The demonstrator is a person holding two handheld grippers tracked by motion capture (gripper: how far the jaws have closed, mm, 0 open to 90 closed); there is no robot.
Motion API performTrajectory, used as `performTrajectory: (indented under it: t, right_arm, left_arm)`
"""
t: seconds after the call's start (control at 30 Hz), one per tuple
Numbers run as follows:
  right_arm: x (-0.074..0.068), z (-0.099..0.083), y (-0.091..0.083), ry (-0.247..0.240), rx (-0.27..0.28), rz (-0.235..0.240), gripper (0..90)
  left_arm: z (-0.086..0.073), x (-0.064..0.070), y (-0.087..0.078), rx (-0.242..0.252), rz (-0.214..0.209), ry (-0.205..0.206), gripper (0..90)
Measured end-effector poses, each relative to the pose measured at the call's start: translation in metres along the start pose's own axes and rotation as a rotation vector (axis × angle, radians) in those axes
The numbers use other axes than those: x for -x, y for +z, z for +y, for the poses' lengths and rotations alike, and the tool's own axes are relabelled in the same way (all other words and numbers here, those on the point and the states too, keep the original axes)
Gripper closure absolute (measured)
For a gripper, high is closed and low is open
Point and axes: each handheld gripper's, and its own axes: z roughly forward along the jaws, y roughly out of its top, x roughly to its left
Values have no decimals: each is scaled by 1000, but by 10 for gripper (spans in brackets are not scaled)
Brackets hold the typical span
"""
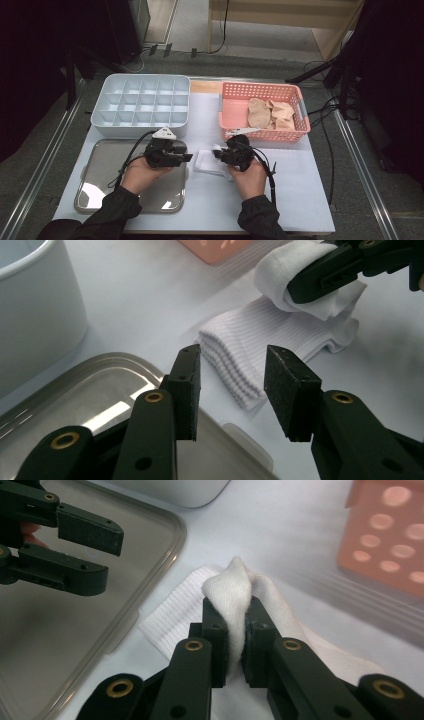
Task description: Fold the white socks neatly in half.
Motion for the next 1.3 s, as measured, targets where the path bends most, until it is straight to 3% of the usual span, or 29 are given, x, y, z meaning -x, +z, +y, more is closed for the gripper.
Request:
performTrajectory:
  t: [0.53,0.77,1.3]
  right_arm:
    - [-11,5,25,-41,-30,14,838]
    - [-9,4,36,-29,-54,21,838]
    - [-11,2,44,-59,-69,23,811]
  left_arm:
    - [-9,-2,-6,1,28,-17,592]
    - [-12,-4,-8,5,36,-28,588]
    - [-14,-5,-5,-4,36,-27,585]
